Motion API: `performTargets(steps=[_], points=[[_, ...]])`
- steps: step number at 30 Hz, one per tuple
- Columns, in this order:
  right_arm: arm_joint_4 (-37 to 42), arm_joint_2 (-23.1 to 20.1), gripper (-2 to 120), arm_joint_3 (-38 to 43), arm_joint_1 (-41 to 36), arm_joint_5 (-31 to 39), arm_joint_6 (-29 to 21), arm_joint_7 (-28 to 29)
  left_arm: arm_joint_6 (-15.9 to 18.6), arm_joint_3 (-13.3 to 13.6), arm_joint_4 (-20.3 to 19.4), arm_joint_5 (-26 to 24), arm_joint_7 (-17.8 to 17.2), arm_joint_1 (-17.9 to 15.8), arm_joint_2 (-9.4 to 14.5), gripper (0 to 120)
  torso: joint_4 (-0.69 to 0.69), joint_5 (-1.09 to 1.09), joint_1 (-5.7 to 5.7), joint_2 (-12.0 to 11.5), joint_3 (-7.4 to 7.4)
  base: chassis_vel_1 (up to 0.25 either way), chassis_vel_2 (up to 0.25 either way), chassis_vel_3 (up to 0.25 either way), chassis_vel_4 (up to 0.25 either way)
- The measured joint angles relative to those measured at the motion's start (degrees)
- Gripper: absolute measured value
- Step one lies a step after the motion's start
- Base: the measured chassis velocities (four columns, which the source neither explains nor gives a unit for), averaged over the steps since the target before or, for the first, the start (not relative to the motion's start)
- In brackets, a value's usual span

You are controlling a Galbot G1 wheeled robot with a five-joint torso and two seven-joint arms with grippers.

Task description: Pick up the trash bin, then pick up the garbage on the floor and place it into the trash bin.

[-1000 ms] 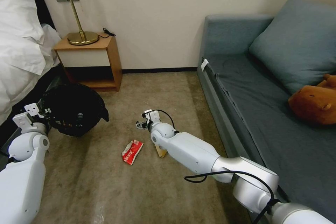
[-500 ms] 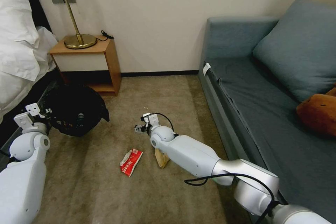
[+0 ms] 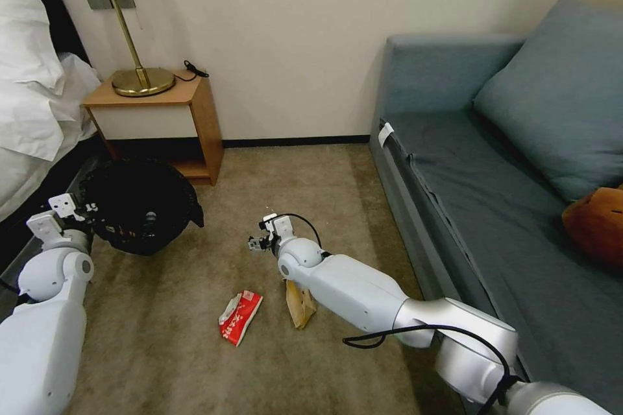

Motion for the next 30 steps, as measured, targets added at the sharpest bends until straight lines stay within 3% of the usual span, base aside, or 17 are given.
performTargets(steps=[16, 25, 30], points=[[0.7, -1.44, 100, -1.96, -0.44, -1.34, -1.39, -2.01, 0.02, 0.02, -0.22, 0.6, 0.06, 0.1, -0.76, 3, -0.02, 0.01, 0.0, -0.01, 0.0, -0.059, 0.06, 0.06, -0.062], [-0.43, -1.43, 100, -9.23, 3.75, -3.6, -2.77, -11.93, 1.73, 0.55, -2.43, 0.81, -0.83, 0.16, -1.33, 3, -0.01, 0.0, 0.0, -0.01, 0.0, 0.0, 0.0, 0.0, 0.0], [-0.46, 0.2, 100, -12.46, 5.09, -4.03, -2.98, -14.57, 2.78, 0.54, -3.73, 0.79, -1.69, 0.11, -1.75, 3, 0.01, -0.01, 0.0, -0.01, 0.0, 0.0, 0.0, 0.0, 0.0]])
